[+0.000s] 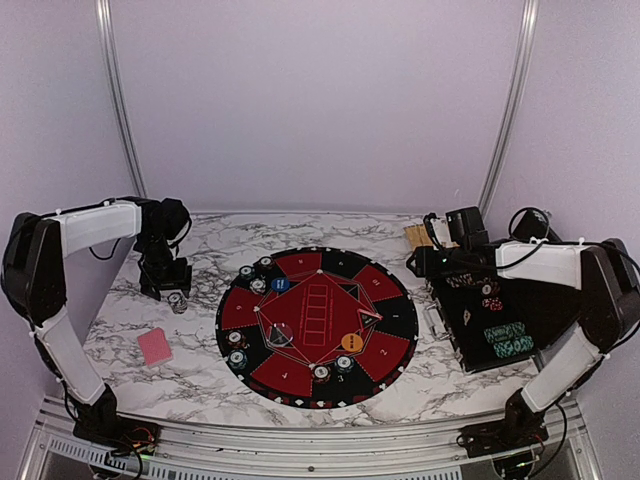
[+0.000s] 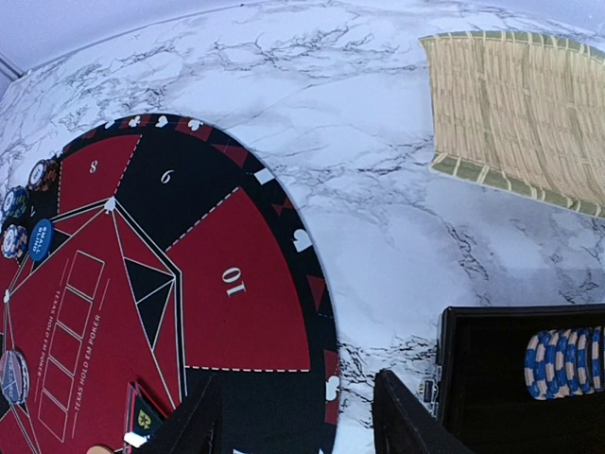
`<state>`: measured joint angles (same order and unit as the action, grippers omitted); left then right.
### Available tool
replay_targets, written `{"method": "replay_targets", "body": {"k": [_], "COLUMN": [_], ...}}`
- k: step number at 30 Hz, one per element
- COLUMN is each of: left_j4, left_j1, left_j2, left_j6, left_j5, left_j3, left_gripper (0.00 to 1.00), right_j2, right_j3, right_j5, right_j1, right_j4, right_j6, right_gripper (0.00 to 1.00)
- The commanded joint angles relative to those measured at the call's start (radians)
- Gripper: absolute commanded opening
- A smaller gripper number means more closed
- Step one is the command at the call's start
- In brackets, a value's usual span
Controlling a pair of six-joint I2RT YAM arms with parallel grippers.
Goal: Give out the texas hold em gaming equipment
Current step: Pick up the pile of poker chips from the pile of poker chips.
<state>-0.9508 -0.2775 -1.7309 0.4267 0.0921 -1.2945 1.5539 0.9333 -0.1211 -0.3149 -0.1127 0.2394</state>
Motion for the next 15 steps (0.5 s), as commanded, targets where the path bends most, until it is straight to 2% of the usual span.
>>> {"method": "replay_targets", "body": {"k": [1, 15], "left_j4": [0.044, 0.107], "left_j1": [0.022, 0.087], "left_j2": [0.001, -0.092], "left_j6": [-0.027, -0.064], "left_j5": [-0.028, -0.072], "left_j3": [0.014, 0.028], "left_gripper": [0.73, 0.70], "right_j2": [0.014, 0.020], "right_j3": [0.015, 0.018], "right_j5": [0.018, 0.033], "right_j1": [0.010, 0.010], "right_j4": [0.007, 0.001], "right_j6": [0.007, 0.003], "right_gripper": [0.53, 0.53]}}
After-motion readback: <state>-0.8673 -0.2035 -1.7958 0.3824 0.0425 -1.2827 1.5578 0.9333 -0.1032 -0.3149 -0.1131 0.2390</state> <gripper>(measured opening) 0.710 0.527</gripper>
